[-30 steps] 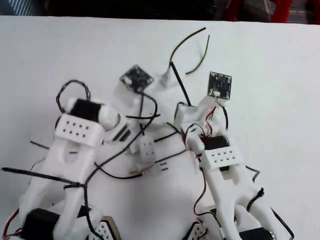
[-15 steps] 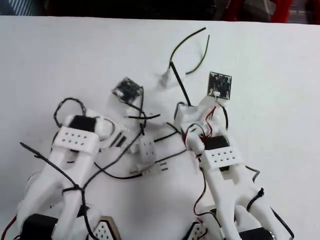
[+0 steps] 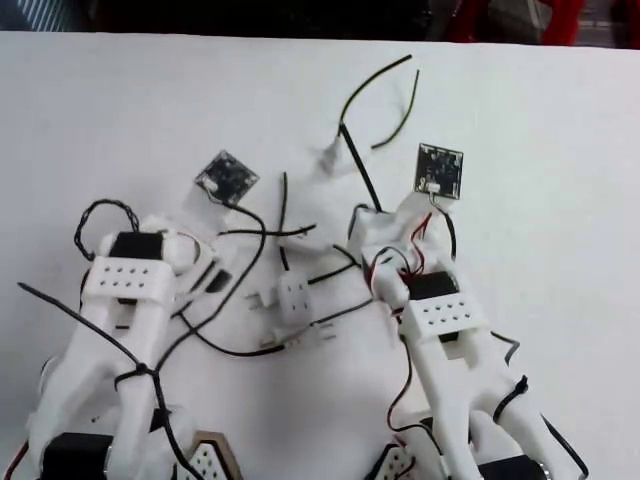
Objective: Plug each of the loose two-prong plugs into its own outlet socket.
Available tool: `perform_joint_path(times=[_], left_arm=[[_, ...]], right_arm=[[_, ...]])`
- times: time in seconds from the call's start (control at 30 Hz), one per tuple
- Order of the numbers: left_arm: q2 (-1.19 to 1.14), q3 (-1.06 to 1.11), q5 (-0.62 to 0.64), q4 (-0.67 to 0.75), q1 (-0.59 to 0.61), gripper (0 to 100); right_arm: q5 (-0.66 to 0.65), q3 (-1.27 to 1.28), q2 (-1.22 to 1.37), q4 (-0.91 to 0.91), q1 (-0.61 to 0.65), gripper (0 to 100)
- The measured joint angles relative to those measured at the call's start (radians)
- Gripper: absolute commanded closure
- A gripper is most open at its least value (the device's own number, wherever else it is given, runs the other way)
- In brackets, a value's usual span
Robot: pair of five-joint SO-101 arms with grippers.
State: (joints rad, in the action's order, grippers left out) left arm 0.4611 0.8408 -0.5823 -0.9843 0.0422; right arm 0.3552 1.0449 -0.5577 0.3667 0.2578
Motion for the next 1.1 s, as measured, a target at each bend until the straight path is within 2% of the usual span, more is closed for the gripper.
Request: perform_joint_path(times=[0.13,0.37,0.6,0.77,0.9,1.1], left_arm=[[0.000,0.060,0.000,0.044,-0.020,78],[0.000,0.180,0.000,0.233,-0.072,79],[-0.014,0.180,0.000,0.264,-0.075,79],[-0.198,0.091,-0.002,0.256,-0.075,81],[-0.348,-0.091,-0.002,0.126,-0.074,83],[-0.529,-0.311,-0.002,0.009,-0.049,83]], right_arm=[[0.000,0.000,0.000,0.000,0.000,98.2],[0.000,0.000,0.000,0.000,0.000,98.2],[0.000,0.000,0.000,0.000,0.000,98.2],[0.000,0.000,0.000,0.000,0.000,98.2],[0.000,0.000,0.000,0.000,0.000,98.2],[0.000,0.000,0.000,0.000,0.000,98.1]])
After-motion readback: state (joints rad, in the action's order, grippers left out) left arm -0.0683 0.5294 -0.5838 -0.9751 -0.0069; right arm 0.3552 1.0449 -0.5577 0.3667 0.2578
